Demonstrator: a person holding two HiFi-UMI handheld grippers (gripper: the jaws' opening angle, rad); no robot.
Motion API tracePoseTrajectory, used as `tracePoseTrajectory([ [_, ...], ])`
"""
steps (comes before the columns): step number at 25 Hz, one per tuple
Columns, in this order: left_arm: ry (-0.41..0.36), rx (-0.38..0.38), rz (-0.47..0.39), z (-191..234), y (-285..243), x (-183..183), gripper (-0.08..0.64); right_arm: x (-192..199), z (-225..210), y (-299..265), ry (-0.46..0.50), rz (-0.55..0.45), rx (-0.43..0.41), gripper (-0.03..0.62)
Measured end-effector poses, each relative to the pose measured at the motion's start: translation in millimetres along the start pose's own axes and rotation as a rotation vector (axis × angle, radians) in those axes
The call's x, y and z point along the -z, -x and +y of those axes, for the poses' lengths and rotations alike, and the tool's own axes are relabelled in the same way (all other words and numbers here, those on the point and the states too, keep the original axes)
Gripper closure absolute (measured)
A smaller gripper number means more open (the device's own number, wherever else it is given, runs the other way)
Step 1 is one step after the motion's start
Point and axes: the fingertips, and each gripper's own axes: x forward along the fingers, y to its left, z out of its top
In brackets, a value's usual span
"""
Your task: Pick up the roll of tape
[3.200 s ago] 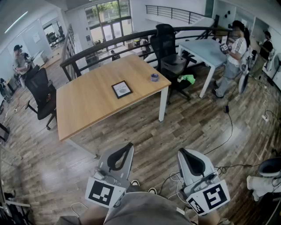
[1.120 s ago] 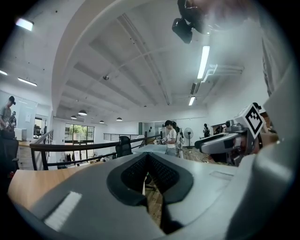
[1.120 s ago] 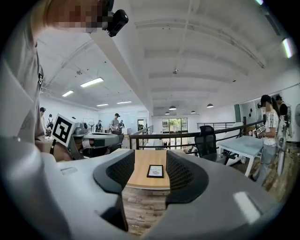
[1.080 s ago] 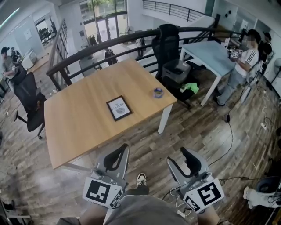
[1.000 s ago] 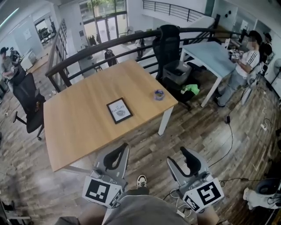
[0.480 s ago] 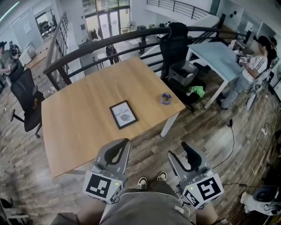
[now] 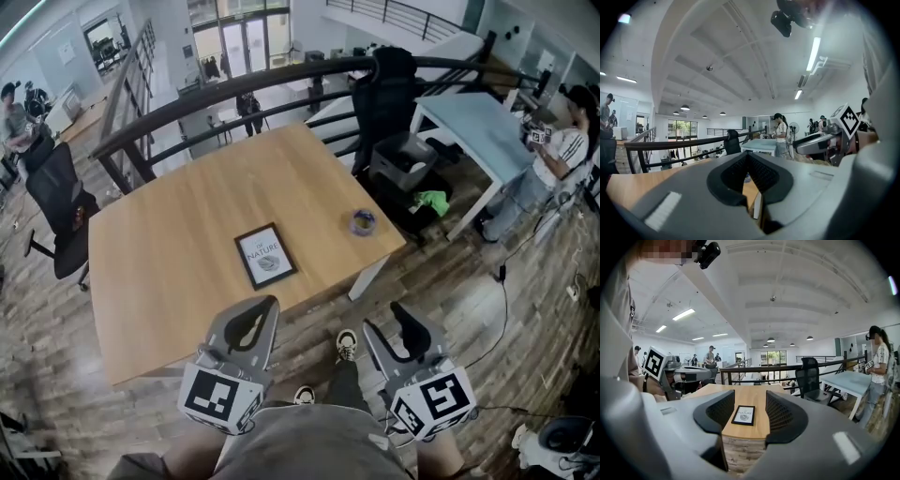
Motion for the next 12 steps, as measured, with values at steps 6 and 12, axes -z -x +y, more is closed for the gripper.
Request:
tracePoseTrajectory([
  [6,-0.027,-0.035,0.044,22,-56,5,0.558,-4,-53,-43,-0.006,0.019,-0.017,0.399],
  [12,-0.032,-0.07,0.073,36,-127,-2,0.558,-16,-115,-91,-0.016,0.034,-0.067,0.399],
])
